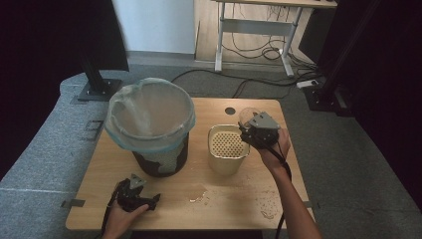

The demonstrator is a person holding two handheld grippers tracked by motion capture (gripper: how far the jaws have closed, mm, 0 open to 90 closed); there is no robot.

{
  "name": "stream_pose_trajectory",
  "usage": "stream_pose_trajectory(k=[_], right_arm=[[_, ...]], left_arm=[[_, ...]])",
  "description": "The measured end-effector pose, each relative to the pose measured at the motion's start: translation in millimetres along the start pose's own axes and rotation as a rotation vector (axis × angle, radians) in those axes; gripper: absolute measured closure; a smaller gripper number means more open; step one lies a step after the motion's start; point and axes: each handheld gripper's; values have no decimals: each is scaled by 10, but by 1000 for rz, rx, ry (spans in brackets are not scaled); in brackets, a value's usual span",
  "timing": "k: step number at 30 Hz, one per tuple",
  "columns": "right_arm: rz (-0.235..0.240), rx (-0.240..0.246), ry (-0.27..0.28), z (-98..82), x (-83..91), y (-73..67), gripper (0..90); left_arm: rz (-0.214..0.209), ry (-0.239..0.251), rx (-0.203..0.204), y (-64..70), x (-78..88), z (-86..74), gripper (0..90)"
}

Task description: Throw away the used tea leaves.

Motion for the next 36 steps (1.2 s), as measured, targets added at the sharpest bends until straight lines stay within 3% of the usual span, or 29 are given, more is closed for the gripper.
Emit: stream_pose_trajectory(k=[2, 3, 5, 7, 8, 9, 11, 12, 13, 14, 15, 16, 19, 20, 26, 27, 28, 30, 36], right_arm=[[-15, 52, -16, 28, -18, -13, 406], [-37, 108, -35, 48, -39, -22, 406], [-51, 130, -45, 55, -47, -28, 406], [-79, 186, -67, 68, -69, -46, 406], [-100, 254, -91, 78, -93, -74, 405], [-100, 254, -91, 78, -93, -74, 405], [-121, 324, -110, 82, -120, -107, 404], [-126, 364, -121, 84, -134, -123, 403], [-153, 443, -142, 80, -164, -175, 401], [-153, 443, -142, 80, -164, -175, 401], [-181, 535, -158, 69, -200, -221, 399], [-181, 535, -158, 69, -200, -221, 399], [-200, 633, -189, 49, -264, -286, 397], [-200, 633, -189, 49, -264, -286, 397], [-228, 778, -221, 5, -359, -371, 390], [-245, 832, -227, -10, -381, -397, 389], [-245, 832, -227, -10, -381, -397, 389], [-258, 892, -235, -29, -409, -427, 388], [-281, 973, -257, -73, -444, -493, 387]], left_arm=[[0, 0, 0, 0, 0, 0, 0], [0, 0, 0, 0, 0, 0, 0], [0, 0, 0, 0, 0, 0, 0], [0, 0, 0, 0, 0, 0, 0], [0, 1, 0, 1, -1, 0, 0], [0, 1, 0, 1, -1, 0, 0], [0, 0, -1, 0, 1, 0, 0], [0, -1, -1, 0, 1, 0, 0], [0, -1, -1, -1, 1, 0, 0], [0, -1, -1, 0, 1, 0, 0], [0, 0, 1, 1, 0, 0, 0], [0, 0, 1, 1, 0, 0, 0], [0, 0, 1, 1, 0, 0, 0], [0, 0, 0, 1, 1, 0, 0], [-1, -1, 0, 0, 1, 1, 0], [0, 0, 1, 0, 1, 0, 0], [0, 0, 1, 0, 1, 0, 0], [0, 0, 1, 0, 0, 0, 0], [-1, -1, 1, 0, 1, 0, 0]])
Point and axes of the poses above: each handheld gripper's, and its own axes: x roughly backward along the jaws, z roughly out of its top, y roughly to its right, and after that the axes turned 1 degree about -x, right-handed
